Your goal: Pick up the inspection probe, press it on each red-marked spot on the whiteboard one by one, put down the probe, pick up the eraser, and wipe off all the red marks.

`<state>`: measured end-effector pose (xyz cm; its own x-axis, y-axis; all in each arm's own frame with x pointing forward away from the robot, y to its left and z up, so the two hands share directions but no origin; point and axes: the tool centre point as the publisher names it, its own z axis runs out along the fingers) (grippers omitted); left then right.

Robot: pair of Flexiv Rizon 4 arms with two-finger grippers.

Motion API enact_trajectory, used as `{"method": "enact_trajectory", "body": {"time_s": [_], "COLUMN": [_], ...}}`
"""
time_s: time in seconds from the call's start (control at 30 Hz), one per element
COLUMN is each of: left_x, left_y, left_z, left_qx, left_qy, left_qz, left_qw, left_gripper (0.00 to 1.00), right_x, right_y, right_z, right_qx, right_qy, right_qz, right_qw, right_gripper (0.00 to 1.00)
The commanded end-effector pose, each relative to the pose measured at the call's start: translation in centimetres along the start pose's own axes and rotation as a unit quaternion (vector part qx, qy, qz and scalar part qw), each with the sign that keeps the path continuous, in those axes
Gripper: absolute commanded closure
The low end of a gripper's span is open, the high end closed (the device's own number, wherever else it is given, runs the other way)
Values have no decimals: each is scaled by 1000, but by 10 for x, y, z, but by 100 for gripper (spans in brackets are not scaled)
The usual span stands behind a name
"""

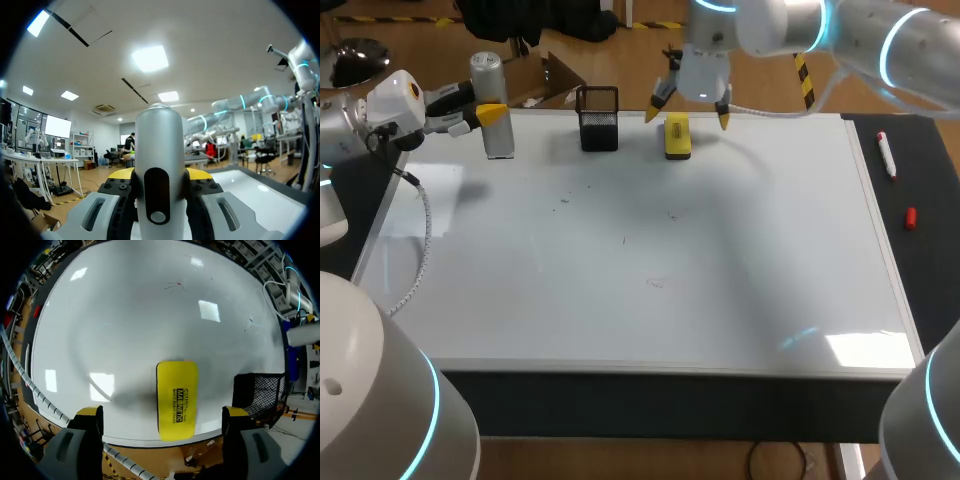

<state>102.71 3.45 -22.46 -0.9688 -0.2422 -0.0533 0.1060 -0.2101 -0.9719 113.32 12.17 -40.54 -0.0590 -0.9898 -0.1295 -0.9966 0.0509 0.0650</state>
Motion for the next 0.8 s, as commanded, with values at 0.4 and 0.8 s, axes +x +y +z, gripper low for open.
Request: {"method": "enact_trajectory", "body": {"time_s": [0.4,0.8], "left_x": [0,0], "left_y": [-2,-2], "left_z": [0,0], "left_qx": [-1,-1], "left_qy": [0,0], "left_qz": [0,0], "left_qw": [1000,1000], "left_gripper": [100,100], "right_x": [64,93], "right_y": [49,57], "right_z": [-118,-190], "right_qx": [6,16], "right_qy": [-24,-81], "right_qz": [204,309], "right_qw": [979,947], "right_gripper": [0,0]}}
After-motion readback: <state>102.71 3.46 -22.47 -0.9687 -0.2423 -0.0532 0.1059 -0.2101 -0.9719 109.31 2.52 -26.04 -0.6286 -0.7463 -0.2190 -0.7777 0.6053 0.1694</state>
